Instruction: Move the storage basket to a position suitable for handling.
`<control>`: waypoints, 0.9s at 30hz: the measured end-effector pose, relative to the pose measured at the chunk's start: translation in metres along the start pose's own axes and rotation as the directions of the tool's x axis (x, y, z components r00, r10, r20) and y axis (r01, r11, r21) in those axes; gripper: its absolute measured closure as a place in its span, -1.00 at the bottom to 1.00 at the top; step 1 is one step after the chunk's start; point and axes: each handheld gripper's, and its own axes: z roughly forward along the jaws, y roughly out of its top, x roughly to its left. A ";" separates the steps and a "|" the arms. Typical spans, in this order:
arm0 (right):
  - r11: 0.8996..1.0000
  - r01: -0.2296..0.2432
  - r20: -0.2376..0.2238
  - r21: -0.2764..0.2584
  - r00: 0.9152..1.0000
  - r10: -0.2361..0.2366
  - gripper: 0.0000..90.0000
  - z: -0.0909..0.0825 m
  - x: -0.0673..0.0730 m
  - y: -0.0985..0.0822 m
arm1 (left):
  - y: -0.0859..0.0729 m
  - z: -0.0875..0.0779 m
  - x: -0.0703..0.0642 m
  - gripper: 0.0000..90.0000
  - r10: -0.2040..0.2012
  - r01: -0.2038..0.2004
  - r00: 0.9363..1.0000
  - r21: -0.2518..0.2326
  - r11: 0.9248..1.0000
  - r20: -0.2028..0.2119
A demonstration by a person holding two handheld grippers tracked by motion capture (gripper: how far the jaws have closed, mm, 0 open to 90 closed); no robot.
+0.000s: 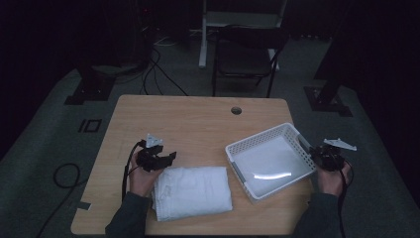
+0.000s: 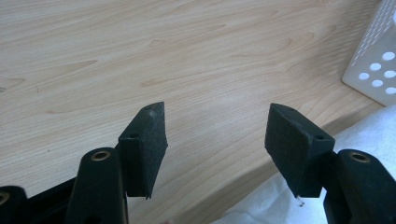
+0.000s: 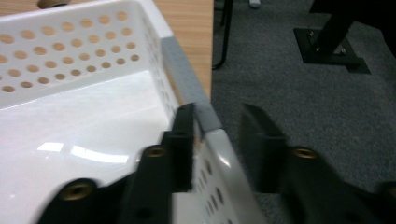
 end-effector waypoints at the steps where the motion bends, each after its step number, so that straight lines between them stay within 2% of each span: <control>1: 1.000 -0.009 -0.001 0.013 1.000 0.009 0.29 0.001 -0.002 -0.001 | 0.000 0.000 0.000 -0.16 0.001 -0.001 1.000 0.001 1.000 0.000; 2: 1.000 -0.017 -0.012 0.018 1.000 0.018 0.30 0.002 -0.004 -0.001 | 0.000 0.000 0.000 -0.16 0.002 -0.002 1.000 0.001 1.000 0.000; 4: 0.999 -0.031 -0.038 0.028 0.999 0.032 0.43 0.004 -0.005 -0.003 | 0.000 0.001 0.000 -0.16 0.002 -0.002 1.000 0.002 1.000 0.000; 8: 0.998 -0.060 0.003 0.028 0.998 0.060 0.46 0.004 -0.003 -0.002 | 0.000 0.001 0.000 -0.15 0.005 -0.005 1.000 0.002 1.000 -0.006; 11: 0.994 -0.106 0.022 0.013 0.994 0.106 0.63 0.003 -0.003 -0.003 | -0.001 0.001 0.000 -0.15 0.005 -0.005 1.000 0.003 1.000 -0.007; 13: 0.988 -0.156 0.002 -0.002 0.988 0.156 0.76 0.002 -0.004 -0.004 | -0.001 0.001 -0.001 -0.15 0.006 -0.006 1.000 0.004 1.000 -0.007; 14: 0.985 -0.175 -0.002 -0.007 0.985 0.175 0.75 0.003 -0.002 -0.004 | -0.001 0.001 -0.001 -0.15 0.006 -0.006 1.000 0.003 1.000 -0.007; 16: 0.988 -0.156 0.007 -0.005 0.988 0.156 0.68 0.005 0.003 -0.003 | -0.001 0.002 -0.001 -0.15 0.006 -0.006 1.000 0.003 1.000 -0.008; 17: 0.988 -0.153 -0.005 -0.003 0.988 0.153 0.65 0.005 0.005 -0.002 | -0.001 0.002 -0.001 -0.15 0.006 -0.006 1.000 0.002 1.000 -0.008; 21: 0.989 -0.150 -0.070 0.000 0.986 0.150 0.57 0.009 0.015 0.000 | -0.001 0.003 -0.001 -0.15 0.005 -0.005 1.000 0.002 1.000 -0.009; 24: 0.992 -0.129 -0.119 0.002 0.984 0.129 0.52 0.012 0.023 0.002 | -0.002 0.004 0.000 -0.15 0.006 -0.006 1.000 0.009 1.000 -0.012; 27: 0.993 -0.121 -0.169 0.008 0.978 0.121 0.48 0.015 0.034 0.004 | -0.002 0.005 0.000 -0.15 0.004 -0.003 1.000 0.009 1.000 -0.014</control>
